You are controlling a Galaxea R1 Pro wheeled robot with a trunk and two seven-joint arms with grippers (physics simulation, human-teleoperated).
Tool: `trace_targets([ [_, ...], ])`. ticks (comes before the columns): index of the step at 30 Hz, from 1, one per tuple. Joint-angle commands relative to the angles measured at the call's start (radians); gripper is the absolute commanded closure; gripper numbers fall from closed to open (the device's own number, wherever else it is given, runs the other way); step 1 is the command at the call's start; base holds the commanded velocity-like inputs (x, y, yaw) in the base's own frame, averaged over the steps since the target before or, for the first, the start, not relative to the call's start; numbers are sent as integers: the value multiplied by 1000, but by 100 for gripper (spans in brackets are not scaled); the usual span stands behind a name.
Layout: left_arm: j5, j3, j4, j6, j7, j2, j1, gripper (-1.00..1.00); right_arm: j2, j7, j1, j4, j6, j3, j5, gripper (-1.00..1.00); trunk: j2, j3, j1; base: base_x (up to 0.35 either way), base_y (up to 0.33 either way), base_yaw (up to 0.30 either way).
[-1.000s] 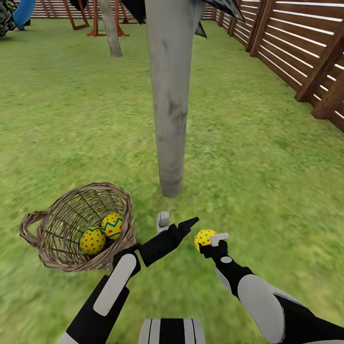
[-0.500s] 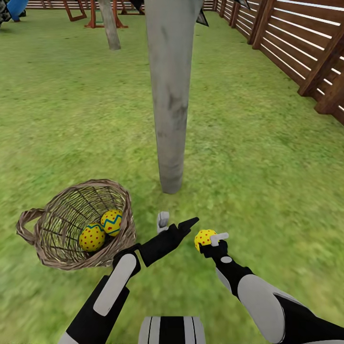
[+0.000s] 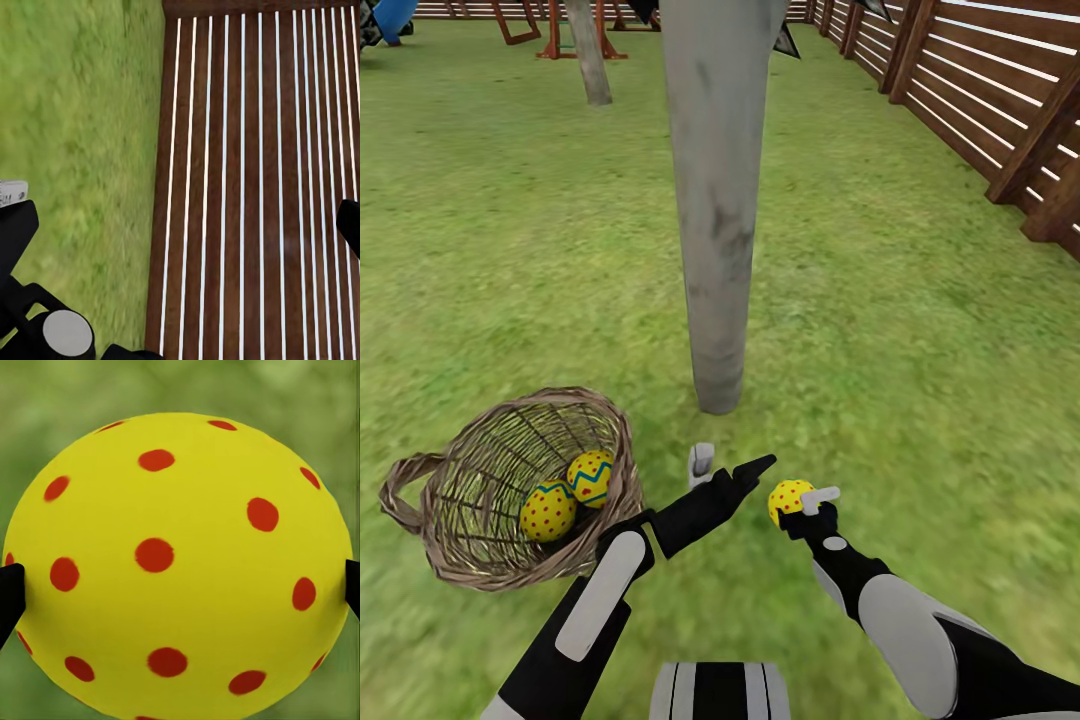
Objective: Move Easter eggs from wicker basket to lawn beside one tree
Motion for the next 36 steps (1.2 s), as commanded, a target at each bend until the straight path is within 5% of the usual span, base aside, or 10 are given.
trace_targets([
  [1, 3, 1, 0, 5, -1, 0, 0, -100, 0, -5, -1, 1, -3, -7, 11, 100, 0, -1, 0, 0, 0, 0],
  [18, 3, 0, 0, 5, -1, -1, 0, -100, 0, -6, -1, 3, 1, -7, 9, 100, 0, -1, 0, 110, 0, 0],
  [31, 3, 0, 0, 5, -1, -2, 0, -100, 0, -6, -1, 1, -2, -7, 9, 100, -3, -43, 5, 0, 0, 0],
  [32, 7, 0, -1, 5, -1, 0, 6, -100, -2, -12, -5, 5, -128, -4, 12, 100, -3, -43, 5, 0, 0, 0],
  [36, 7, 0, -1, 5, -1, 0, 14, -100, -2, -12, -5, 8, -113, 7, 11, 100, -3, -43, 5, 0, 0, 0],
])
